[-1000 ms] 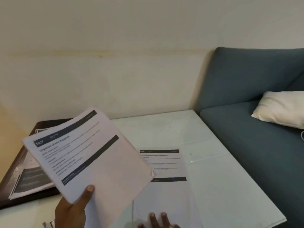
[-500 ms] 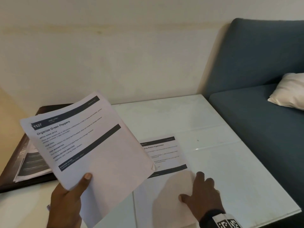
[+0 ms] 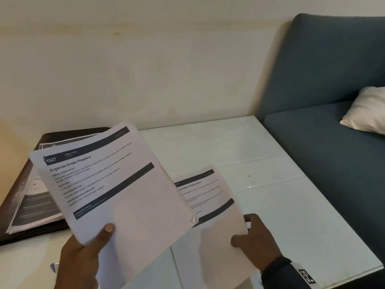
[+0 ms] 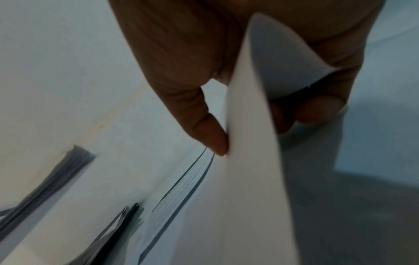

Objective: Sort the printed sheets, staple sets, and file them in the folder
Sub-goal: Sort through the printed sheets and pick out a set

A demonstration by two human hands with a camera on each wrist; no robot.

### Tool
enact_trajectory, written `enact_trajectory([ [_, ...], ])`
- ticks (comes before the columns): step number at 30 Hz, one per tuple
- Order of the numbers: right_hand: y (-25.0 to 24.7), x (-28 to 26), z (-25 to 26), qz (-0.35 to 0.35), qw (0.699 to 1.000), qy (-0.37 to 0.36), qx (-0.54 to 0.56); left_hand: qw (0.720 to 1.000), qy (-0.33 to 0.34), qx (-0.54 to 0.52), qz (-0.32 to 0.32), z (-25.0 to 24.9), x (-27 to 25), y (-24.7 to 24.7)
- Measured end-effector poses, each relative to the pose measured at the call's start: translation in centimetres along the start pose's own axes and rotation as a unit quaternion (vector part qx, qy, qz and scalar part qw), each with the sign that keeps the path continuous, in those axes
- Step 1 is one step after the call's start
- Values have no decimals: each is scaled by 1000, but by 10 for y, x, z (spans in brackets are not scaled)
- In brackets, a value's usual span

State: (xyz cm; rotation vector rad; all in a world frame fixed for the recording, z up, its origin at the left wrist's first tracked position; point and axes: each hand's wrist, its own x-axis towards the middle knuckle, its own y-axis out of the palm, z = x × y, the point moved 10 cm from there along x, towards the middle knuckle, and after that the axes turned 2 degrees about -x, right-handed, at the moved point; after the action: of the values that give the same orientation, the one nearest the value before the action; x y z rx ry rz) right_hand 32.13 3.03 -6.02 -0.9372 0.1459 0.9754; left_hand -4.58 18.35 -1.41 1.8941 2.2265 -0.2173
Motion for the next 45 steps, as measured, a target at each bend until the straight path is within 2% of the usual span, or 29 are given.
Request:
enact_trajectory([
  [2, 4, 4, -3, 15, 1000, 4, 14, 1000, -8, 20, 8, 7, 3, 2],
  [8, -10, 10, -4, -23, 999, -25, 20, 992, -39, 94, 78, 33, 7, 16],
  [13, -23, 9, -7, -61, 995, -40, -65, 984, -44, 119, 123, 34, -4, 36],
  [17, -8, 14, -7, 7, 998, -49, -40, 978, -68, 124, 155, 61, -11, 50],
  [20, -3, 12, -1, 34, 999, -40, 13, 956, -23, 199, 215, 69, -20, 68],
  [24, 9, 4, 10, 63, 996, -53, 32, 943, -34, 185, 274, 79, -34, 90],
  [26, 18, 0, 12, 92, 993, -62, 33, 945, -43, 175, 273, 81, -38, 95],
  [29, 23, -1, 14, 93, 993, -71, 30, 946, -20, 176, 270, 77, -40, 100],
  [35, 8, -10, 36, 63, 987, -135, 67, 963, 23, 184, 197, 57, -31, 87],
  [39, -3, -19, 54, 87, 974, -182, 103, 991, -8, 64, 114, 43, -21, 71],
  [43, -3, -18, 54, 122, 972, -176, 99, 978, -81, -85, 171, 51, -12, 75],
  [45, 3, -16, 52, 135, 973, -166, 81, 973, -79, -111, 187, 47, -12, 79],
])
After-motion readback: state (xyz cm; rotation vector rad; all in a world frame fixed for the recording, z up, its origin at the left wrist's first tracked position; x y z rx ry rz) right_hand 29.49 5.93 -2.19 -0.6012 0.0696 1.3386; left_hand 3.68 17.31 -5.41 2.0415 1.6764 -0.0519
